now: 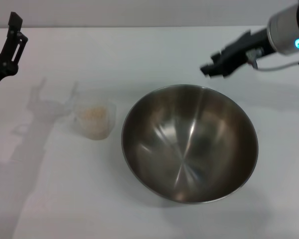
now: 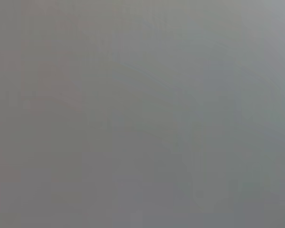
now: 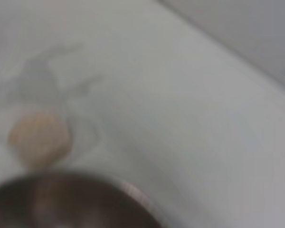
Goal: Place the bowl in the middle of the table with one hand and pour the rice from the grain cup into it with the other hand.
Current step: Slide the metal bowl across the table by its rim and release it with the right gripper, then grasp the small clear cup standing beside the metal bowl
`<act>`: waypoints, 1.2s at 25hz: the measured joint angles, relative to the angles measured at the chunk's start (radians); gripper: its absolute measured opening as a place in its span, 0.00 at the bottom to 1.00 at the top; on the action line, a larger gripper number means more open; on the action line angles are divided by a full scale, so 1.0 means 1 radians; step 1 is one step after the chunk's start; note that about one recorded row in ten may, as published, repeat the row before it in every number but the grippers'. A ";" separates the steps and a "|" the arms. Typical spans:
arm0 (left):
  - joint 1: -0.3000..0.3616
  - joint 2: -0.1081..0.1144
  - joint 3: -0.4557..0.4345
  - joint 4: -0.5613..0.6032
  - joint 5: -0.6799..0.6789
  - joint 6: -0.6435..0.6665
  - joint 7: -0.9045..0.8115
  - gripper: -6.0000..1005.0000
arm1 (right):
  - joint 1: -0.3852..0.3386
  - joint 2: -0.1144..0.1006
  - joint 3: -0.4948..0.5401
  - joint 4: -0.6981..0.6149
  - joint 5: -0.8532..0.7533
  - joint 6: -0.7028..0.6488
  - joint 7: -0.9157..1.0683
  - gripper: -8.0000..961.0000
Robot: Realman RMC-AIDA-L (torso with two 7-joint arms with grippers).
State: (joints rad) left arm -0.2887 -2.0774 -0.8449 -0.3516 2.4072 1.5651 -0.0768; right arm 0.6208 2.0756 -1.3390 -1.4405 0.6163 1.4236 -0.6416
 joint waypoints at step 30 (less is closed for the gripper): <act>0.017 0.005 -0.059 0.023 0.000 -0.006 0.000 0.75 | -0.327 0.011 -0.530 0.556 -0.176 -2.353 0.240 0.38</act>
State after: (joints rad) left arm -0.2715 -2.0724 -0.9041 -0.3281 2.4068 1.5593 -0.0768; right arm 0.2942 2.0869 -1.8688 -0.8844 0.4408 -0.9297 -0.4012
